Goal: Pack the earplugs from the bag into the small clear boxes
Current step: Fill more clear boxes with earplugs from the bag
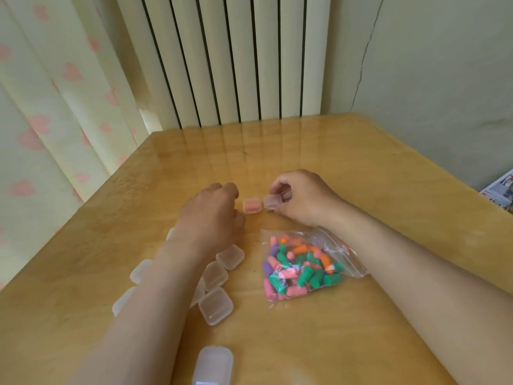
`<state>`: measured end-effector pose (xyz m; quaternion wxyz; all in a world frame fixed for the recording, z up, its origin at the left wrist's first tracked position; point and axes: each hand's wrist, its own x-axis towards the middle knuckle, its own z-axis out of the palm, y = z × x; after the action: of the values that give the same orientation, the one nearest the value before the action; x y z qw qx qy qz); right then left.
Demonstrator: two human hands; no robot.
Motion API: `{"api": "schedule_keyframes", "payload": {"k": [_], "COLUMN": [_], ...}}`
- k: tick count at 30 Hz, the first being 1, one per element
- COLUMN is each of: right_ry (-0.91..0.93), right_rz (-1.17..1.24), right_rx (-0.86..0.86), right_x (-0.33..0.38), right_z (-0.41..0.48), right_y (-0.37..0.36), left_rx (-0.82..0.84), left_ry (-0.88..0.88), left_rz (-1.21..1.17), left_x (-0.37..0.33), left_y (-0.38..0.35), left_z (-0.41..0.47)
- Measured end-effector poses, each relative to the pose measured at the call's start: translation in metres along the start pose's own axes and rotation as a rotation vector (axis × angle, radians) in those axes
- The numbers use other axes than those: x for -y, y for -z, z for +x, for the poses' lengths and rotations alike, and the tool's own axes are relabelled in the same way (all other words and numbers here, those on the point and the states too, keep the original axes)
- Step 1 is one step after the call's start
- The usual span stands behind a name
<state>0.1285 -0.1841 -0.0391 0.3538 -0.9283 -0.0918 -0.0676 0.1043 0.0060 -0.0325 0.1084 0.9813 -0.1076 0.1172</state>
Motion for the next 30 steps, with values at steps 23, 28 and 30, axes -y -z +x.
{"api": "schedule_keyframes", "payload": {"k": [23, 28, 30], "right_ry": [0.314, 0.412, 0.438], "right_rz": [-0.115, -0.258, -0.327], "right_rx": [0.223, 0.28, 0.316], "right_x": [0.052, 0.054, 0.054], "right_z": [-0.06, -0.063, -0.061], "right_y": [0.032, 0.007, -0.005], "left_rx": [-0.1, -0.116, -0.11], "left_ry": [-0.043, -0.039, -0.031], "left_rz": [-0.003, -0.017, 0.002], "left_x": [0.0, 0.001, 0.004], "left_y": [-0.001, 0.005, 0.007], "left_z": [0.0, 0.002, 0.003]}}
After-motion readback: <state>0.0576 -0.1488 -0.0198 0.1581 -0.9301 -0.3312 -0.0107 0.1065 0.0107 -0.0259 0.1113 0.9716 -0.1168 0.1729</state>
